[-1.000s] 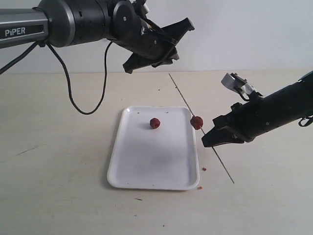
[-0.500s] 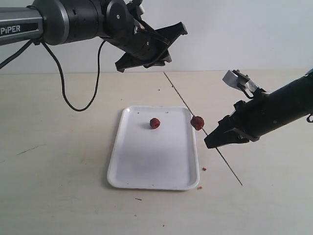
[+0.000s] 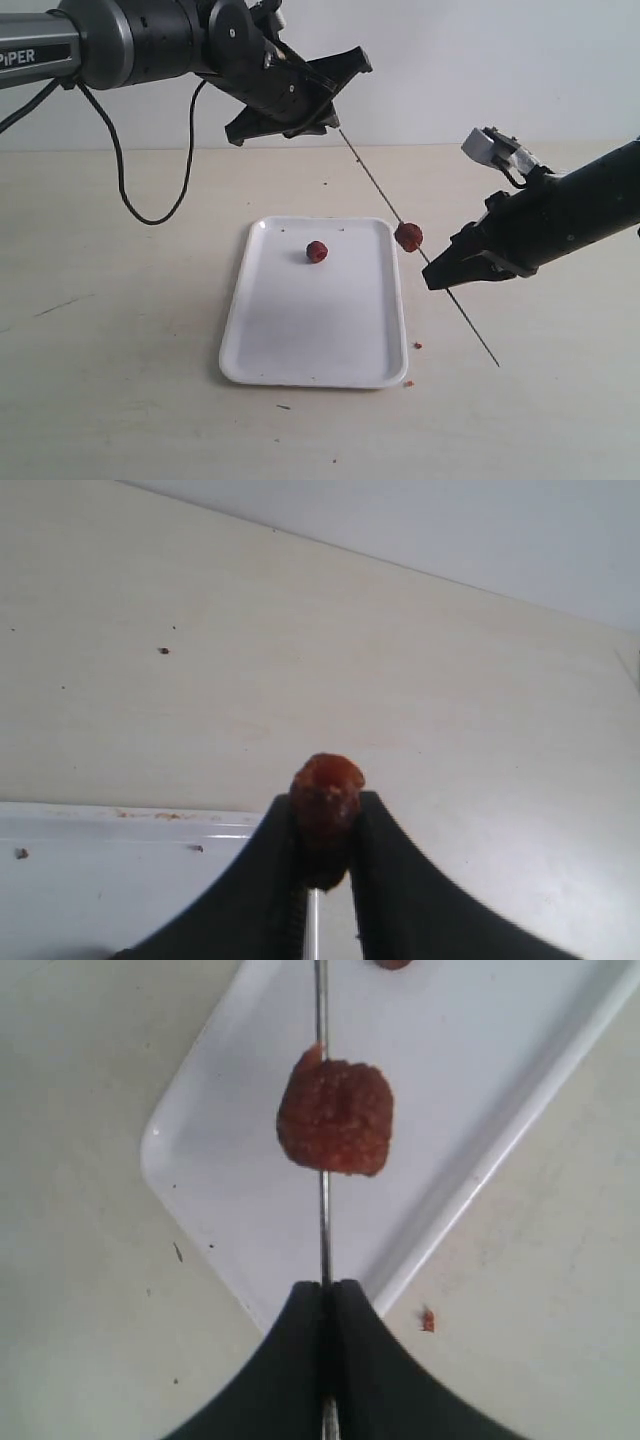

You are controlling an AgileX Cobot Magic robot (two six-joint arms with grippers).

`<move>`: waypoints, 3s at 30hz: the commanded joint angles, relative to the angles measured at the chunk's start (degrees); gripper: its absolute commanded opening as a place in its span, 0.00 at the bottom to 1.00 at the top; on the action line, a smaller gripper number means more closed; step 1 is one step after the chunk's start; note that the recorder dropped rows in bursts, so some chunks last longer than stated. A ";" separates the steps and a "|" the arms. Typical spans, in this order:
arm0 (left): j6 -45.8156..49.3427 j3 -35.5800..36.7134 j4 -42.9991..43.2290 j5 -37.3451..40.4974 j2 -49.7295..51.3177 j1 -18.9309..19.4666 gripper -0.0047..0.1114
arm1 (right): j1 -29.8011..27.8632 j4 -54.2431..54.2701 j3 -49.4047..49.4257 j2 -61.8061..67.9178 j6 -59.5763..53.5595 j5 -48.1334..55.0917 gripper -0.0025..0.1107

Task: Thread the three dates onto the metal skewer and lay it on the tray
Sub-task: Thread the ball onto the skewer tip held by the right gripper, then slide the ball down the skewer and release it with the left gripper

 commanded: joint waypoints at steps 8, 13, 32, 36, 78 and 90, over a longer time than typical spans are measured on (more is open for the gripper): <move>0.03 0.09 -0.62 -0.20 -0.71 0.04 0.10 | -0.23 1.50 0.39 -0.50 -1.60 2.01 0.02; 0.23 0.09 -2.39 -0.12 -0.71 0.04 0.10 | -0.23 3.20 0.39 -0.50 -3.09 2.01 0.02; 6.51 0.09 -9.57 0.66 -0.71 -0.07 0.10 | -0.23 5.63 0.39 -0.29 -5.07 -0.86 0.02; 7.32 0.09 -9.82 1.23 -0.71 -0.07 0.10 | -0.23 5.88 0.39 -0.29 -5.07 -1.91 0.02; 12.10 0.09 -9.32 6.00 -0.71 -5.58 0.10 | -0.23 33.00 0.39 -0.22 -32.21 -3.47 0.02; 17.11 0.09 -11.21 8.76 -0.71 -5.68 0.10 | -0.23 37.65 0.39 1.04 -33.31 -2.25 0.02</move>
